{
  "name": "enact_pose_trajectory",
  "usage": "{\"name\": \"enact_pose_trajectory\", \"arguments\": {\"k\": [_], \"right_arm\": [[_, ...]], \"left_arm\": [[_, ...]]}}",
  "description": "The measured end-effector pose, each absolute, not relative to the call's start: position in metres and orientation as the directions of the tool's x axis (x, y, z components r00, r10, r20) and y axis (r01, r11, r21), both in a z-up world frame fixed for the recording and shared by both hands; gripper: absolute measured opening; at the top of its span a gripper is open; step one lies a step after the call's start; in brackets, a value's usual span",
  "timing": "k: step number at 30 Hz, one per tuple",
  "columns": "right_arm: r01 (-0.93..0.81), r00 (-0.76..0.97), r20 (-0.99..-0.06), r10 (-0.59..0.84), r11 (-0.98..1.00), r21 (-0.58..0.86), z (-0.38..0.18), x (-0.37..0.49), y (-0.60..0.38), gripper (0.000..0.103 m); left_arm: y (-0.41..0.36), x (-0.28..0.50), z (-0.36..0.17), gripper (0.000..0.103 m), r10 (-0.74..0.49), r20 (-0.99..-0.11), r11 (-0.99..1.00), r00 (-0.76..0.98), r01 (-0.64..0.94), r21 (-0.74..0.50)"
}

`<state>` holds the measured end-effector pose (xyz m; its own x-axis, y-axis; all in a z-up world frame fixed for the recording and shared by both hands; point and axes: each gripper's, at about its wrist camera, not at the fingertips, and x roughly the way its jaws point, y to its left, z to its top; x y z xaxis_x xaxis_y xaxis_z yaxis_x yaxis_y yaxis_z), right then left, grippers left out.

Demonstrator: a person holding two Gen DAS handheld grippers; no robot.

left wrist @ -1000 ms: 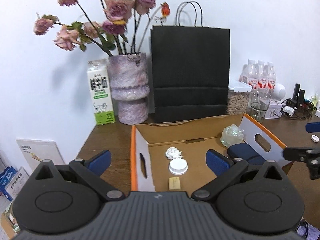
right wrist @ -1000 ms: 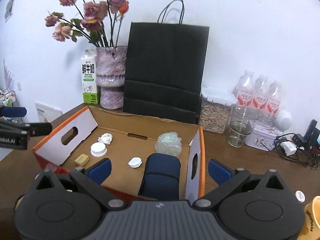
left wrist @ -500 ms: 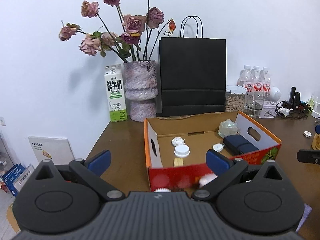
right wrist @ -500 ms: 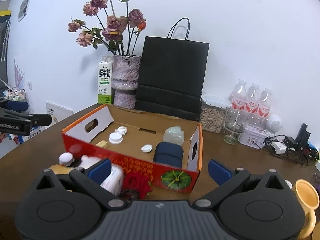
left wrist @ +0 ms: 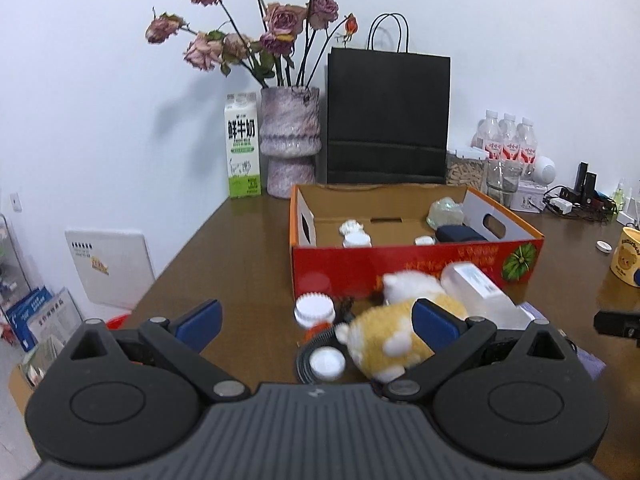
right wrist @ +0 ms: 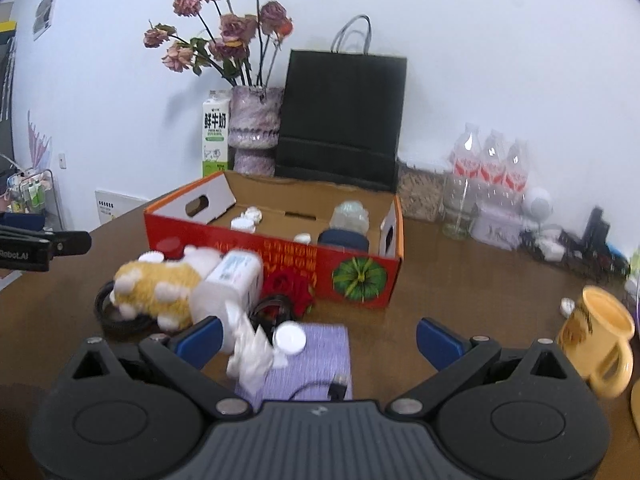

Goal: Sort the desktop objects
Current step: 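Move both tools back to the table, right gripper toward the black USB cable, then grasp the black USB cable on the purple cloth with the right gripper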

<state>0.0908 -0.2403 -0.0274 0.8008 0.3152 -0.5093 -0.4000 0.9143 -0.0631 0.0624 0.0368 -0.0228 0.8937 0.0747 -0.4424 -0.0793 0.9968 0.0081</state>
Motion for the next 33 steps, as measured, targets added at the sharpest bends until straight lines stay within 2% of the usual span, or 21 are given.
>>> {"name": "enact_pose_trajectory", "arguments": {"k": [3, 6, 12, 16, 21, 26, 28, 33], "right_arm": [[-0.381, 0.792, -0.528, 0.306, 0.924, -0.037, -0.039, 0.086, -0.246, 0.103], [-0.37, 0.787, -0.541, 0.297, 0.929, -0.029, -0.05, 0.082, -0.251, 0.098], [-0.384, 0.777, -0.554, 0.298, 0.922, -0.043, -0.061, 0.087, -0.252, 0.088], [-0.418, 0.771, -0.553, 0.314, 0.906, -0.069, -0.068, 0.097, -0.244, 0.073], [-0.455, 0.735, -0.599, 0.319, 0.886, -0.086, -0.08, 0.117, -0.232, 0.058], [-0.453, 0.715, -0.622, 0.319, 0.889, -0.065, -0.091, 0.126, -0.231, 0.053], [-0.461, 0.711, -0.619, 0.333, 0.886, -0.053, -0.092, 0.126, -0.233, 0.045], [-0.466, 0.706, -0.618, 0.346, 0.884, -0.036, -0.093, 0.126, -0.235, 0.044]], "left_arm": [[0.032, 0.054, -0.029, 0.103, 0.058, -0.45, 0.997, 0.891, -0.079, -0.027], [0.026, 0.051, -0.035, 0.103, 0.033, -0.465, 0.997, 0.885, -0.064, -0.051], [0.014, 0.053, -0.043, 0.103, 0.045, -0.482, 0.998, 0.875, -0.062, -0.018], [0.008, 0.056, -0.045, 0.103, 0.059, -0.495, 0.998, 0.867, -0.066, 0.003], [0.004, 0.059, -0.048, 0.103, 0.063, -0.505, 0.998, 0.861, -0.069, 0.008], [-0.001, 0.063, -0.051, 0.103, 0.064, -0.518, 0.998, 0.853, -0.064, 0.017], [-0.004, 0.063, -0.05, 0.103, 0.06, -0.515, 0.998, 0.855, -0.057, 0.022], [-0.011, 0.065, -0.05, 0.103, 0.048, -0.516, 0.999, 0.855, -0.041, 0.024]]}}
